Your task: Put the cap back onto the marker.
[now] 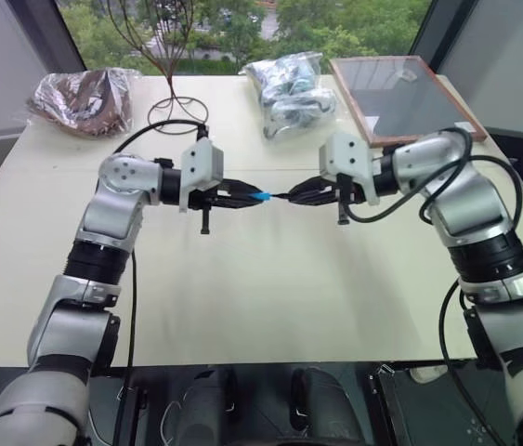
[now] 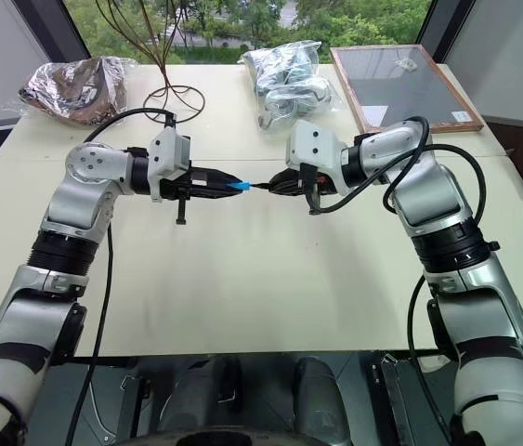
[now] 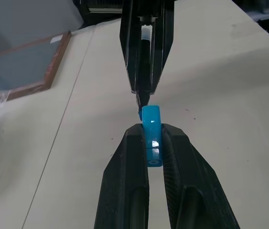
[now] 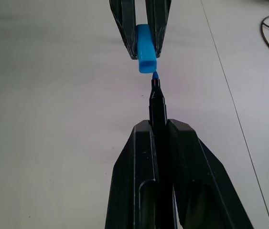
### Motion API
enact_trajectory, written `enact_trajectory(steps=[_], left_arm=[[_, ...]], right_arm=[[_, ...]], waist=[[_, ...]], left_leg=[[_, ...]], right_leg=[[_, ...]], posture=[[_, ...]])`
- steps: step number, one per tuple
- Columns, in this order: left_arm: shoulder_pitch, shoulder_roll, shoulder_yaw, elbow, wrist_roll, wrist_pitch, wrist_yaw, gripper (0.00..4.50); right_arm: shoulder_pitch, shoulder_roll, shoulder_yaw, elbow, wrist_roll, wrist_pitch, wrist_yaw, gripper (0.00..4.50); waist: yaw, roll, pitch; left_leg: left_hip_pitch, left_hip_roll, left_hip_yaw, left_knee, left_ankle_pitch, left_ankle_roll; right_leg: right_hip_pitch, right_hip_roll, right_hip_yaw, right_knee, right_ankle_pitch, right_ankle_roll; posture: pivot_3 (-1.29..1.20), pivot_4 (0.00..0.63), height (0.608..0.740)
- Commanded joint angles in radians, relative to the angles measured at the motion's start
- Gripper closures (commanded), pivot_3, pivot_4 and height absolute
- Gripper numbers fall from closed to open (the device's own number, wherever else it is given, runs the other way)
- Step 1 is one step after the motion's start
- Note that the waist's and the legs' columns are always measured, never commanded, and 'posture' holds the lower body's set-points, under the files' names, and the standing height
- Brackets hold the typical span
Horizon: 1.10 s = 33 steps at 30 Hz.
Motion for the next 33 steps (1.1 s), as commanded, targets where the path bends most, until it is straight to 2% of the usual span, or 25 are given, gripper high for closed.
enact_trajectory(steps=[1,33], left_arm=[[-0.017,0.000,0.004,0.004,0.009,-0.033,0.011,4.48],[-0.028,-0.029,-0.001,0.053,0.023,-0.069,0.017,4.48]], right_arm=[[-0.005,-0.001,-0.012,-0.037,0.007,-0.002,-0.003,4.50],[0.010,0.018,-0.009,-0.075,0.017,0.027,-0.016,4.50]], waist=[[0.000,0.000,0.000],[0.000,0.000,0.000]], left_leg=[[0.000,0.000,0.000,0.000,0.000,0.000],[0.000,0.000,0.000,0.000,0.000,0.000]], right_leg=[[0.000,0.000,0.000,0.000,0.000,0.000],[0.000,0.000,0.000,0.000,0.000,0.000]], posture=[[0.00,0.150,0.740],[0.00,0.150,0.740]])
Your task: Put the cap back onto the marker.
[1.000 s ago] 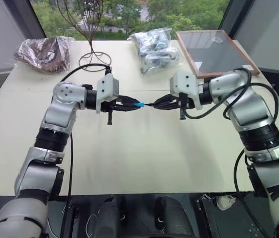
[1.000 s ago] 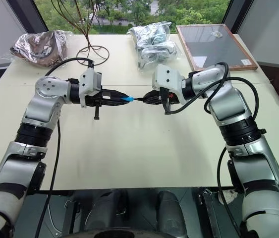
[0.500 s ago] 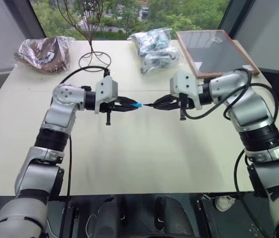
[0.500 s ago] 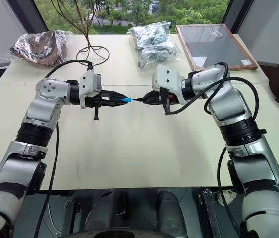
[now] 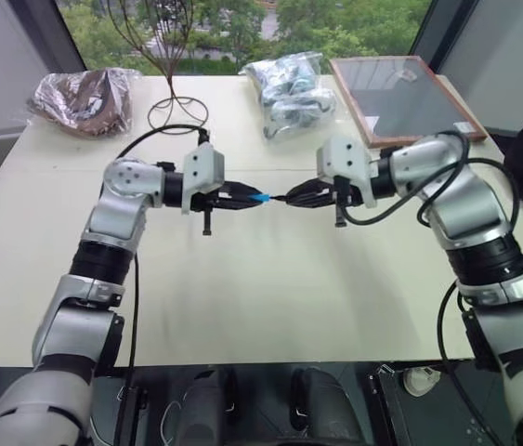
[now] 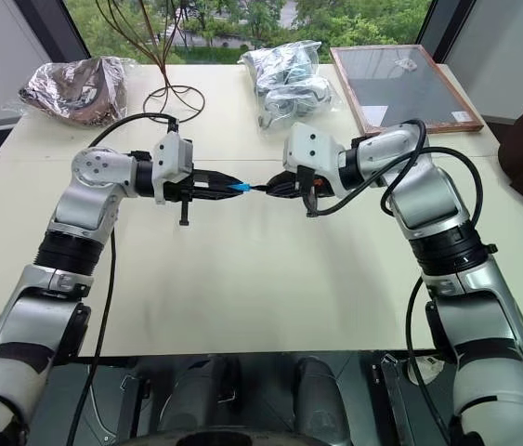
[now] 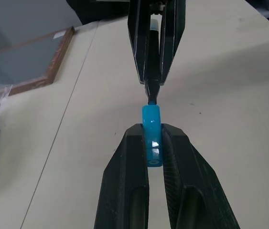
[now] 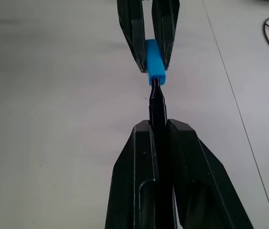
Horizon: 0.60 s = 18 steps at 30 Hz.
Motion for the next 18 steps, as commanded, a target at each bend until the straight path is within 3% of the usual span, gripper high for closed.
enact_trajectory(steps=[1,6,13,18], left_arm=[[-0.028,-0.010,0.000,-0.011,0.000,-0.013,0.009,4.48],[-0.039,-0.026,-0.005,-0.005,0.004,-0.018,0.008,4.48],[-0.074,-0.030,-0.071,0.062,0.106,-0.193,-0.002,4.48],[-0.083,-0.046,-0.079,0.073,0.100,-0.183,-0.026,4.48]], right_arm=[[-0.009,0.009,-0.008,-0.045,0.014,0.001,-0.004,4.50],[-0.011,0.016,-0.006,-0.049,0.014,0.007,-0.007,4.50],[-0.036,0.020,-0.001,-0.022,0.002,-0.014,0.006,4.50],[-0.057,0.035,-0.003,-0.001,-0.009,-0.034,0.005,4.50]], waist=[[0.000,0.000,0.000],[0.000,0.000,0.000],[0.000,0.000,0.000],[0.000,0.000,0.000]], left_leg=[[0.000,0.000,0.000,0.000,0.000,0.000],[0.000,0.000,0.000,0.000,0.000,0.000],[0.000,0.000,0.000,0.000,0.000,0.000],[0.000,0.000,0.000,0.000,0.000,0.000]], right_leg=[[0.000,0.000,0.000,0.000,0.000,0.000],[0.000,0.000,0.000,0.000,0.000,0.000],[0.000,0.000,0.000,0.000,0.000,0.000],[0.000,0.000,0.000,0.000,0.000,0.000]], posture=[[0.00,0.150,0.740],[0.00,0.150,0.740],[0.00,0.150,0.740],[0.00,0.150,0.740]])
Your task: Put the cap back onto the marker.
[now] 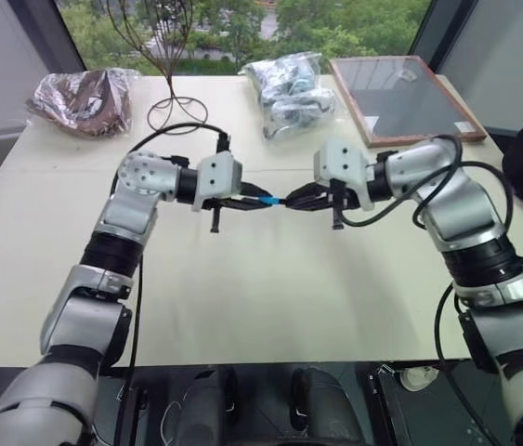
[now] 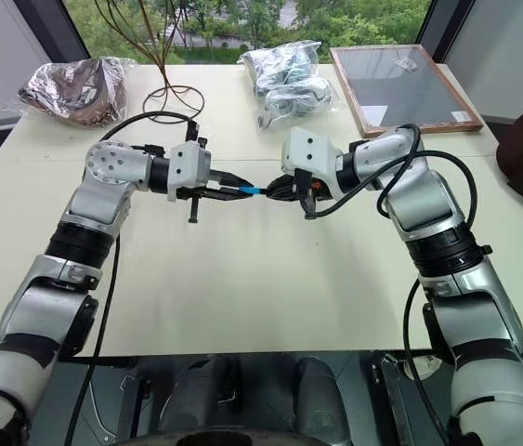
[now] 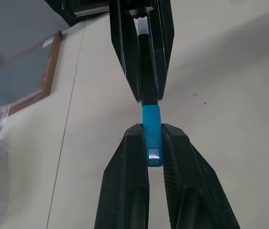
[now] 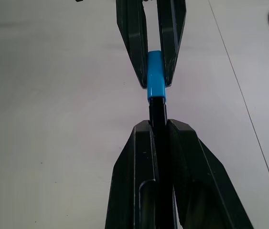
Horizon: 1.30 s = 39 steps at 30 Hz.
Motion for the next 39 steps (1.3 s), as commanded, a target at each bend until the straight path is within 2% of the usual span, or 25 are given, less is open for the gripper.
enact_trajectory(steps=[1,4,9,24,39], left_arm=[[-0.024,-0.021,-0.020,-0.019,-0.014,0.017,-0.024,4.48],[-0.038,-0.054,-0.006,-0.040,-0.066,0.111,-0.041,4.48],[-0.051,-0.077,-0.005,-0.041,-0.077,0.178,-0.059,4.48],[-0.100,-0.089,-0.082,-0.103,-0.003,0.289,-0.130,4.48],[-0.125,-0.103,-0.059,-0.063,0.034,0.249,-0.118,4.48]], right_arm=[[-0.060,0.026,-0.012,-0.025,0.014,-0.042,-0.003,4.50],[-0.070,0.041,-0.009,-0.027,0.005,-0.057,-0.013,4.50],[-0.075,0.052,-0.009,-0.042,-0.002,-0.063,-0.020,4.50],[-0.063,0.066,0.019,-0.087,-0.027,-0.021,-0.026,4.50],[-0.056,0.077,0.012,-0.071,-0.024,-0.003,-0.029,4.50]], waist=[[0.000,0.000,0.000],[0.000,0.000,0.000],[0.000,0.000,0.000],[0.000,0.000,0.000],[0.000,0.000,0.000]], left_leg=[[0.000,0.000,0.000,0.000,0.000,0.000],[0.000,0.000,0.000,0.000,0.000,0.000],[0.000,0.000,0.000,0.000,0.000,0.000],[0.000,0.000,0.000,0.000,0.000,0.000],[0.000,0.000,0.000,0.000,0.000,0.000]], right_leg=[[0.000,0.000,0.000,0.000,0.000,0.000],[0.000,0.000,0.000,0.000,0.000,0.000],[0.000,0.000,0.000,0.000,0.000,0.000],[0.000,0.000,0.000,0.000,0.000,0.000],[0.000,0.000,0.000,0.001,0.000,0.000]], posture=[[0.00,0.150,0.740],[0.00,0.150,0.740],[0.00,0.150,0.740],[0.00,0.150,0.740],[0.00,0.150,0.740]])
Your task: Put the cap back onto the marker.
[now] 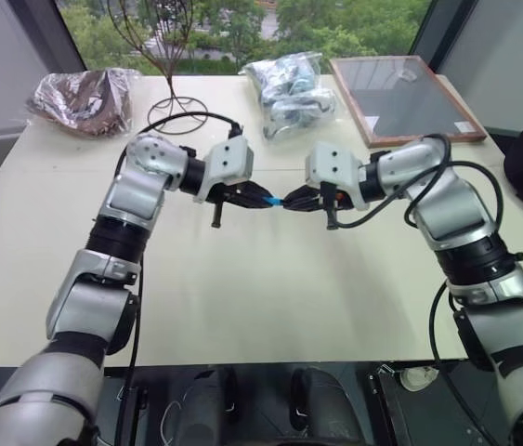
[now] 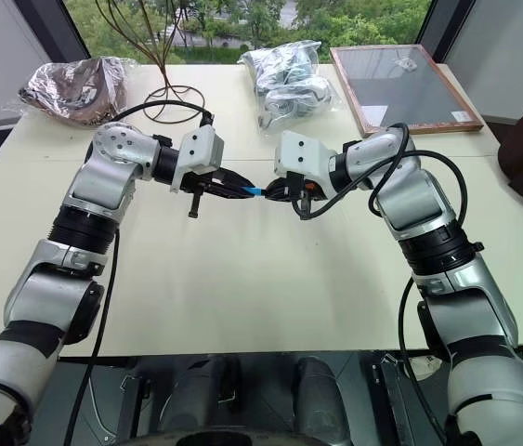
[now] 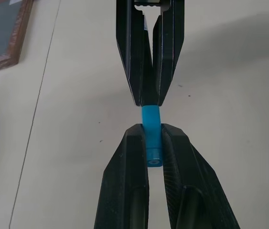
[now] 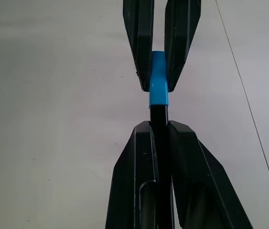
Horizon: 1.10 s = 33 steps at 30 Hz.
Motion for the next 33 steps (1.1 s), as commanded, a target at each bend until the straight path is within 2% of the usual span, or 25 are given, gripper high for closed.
enact_trajectory(steps=[1,14,21,26,31,33], left_arm=[[-0.038,-0.069,-0.043,-0.035,-0.039,-0.045,-0.026,4.48],[-0.047,-0.051,-0.012,0.049,-0.016,-0.136,0.039,4.48],[-0.062,-0.043,-0.008,0.098,0.024,-0.197,0.111,1.09],[-0.096,0.002,0.024,0.135,-0.005,-0.175,0.106,1.09],[-0.060,0.081,0.053,0.040,-0.083,-0.043,0.033,1.09],[-0.017,0.116,0.117,-0.018,-0.132,0.066,0.083,1.09]], right_arm=[[-0.036,0.045,-0.016,-0.063,0.034,-0.028,-0.019,4.50],[-0.011,-0.007,-0.026,-0.025,0.023,-0.050,-0.008,4.50],[0.016,-0.034,-0.013,0.016,0.000,-0.080,0.003,4.50],[0.078,-0.063,-0.026,0.172,-0.040,-0.147,-0.049,4.50],[0.079,-0.057,-0.093,0.272,-0.055,-0.179,-0.181,4.50],[0.110,-0.073,-0.161,0.261,-0.049,-0.148,-0.264,4.50]], waist=[[0.000,0.000,0.000],[-0.001,0.000,0.000],[0.001,0.000,0.000],[0.000,0.000,0.000],[-0.003,0.000,0.000],[-0.003,0.000,0.000]], left_leg=[[0.000,0.000,0.000,0.000,0.000,0.000],[0.000,0.000,0.000,0.000,0.000,0.000],[0.000,0.000,0.000,0.001,0.000,0.000],[0.000,0.000,0.000,0.001,0.000,0.000],[-0.001,0.000,0.000,0.000,0.001,-0.001],[0.000,0.000,0.001,0.000,0.001,-0.001]], right_leg=[[0.000,0.000,0.000,0.000,0.000,0.000],[0.000,0.000,0.000,0.000,0.000,0.000],[0.000,0.000,0.000,0.000,0.000,0.000],[0.000,0.000,0.000,0.000,0.000,0.000],[-0.002,0.000,0.001,0.001,0.000,0.000],[-0.002,0.000,0.001,0.002,-0.001,0.001]], posture=[[0.00,0.150,0.740],[0.00,0.150,0.740],[0.00,0.150,0.740],[0.00,0.150,0.740],[0.00,0.150,0.740],[0.00,0.150,0.740]])
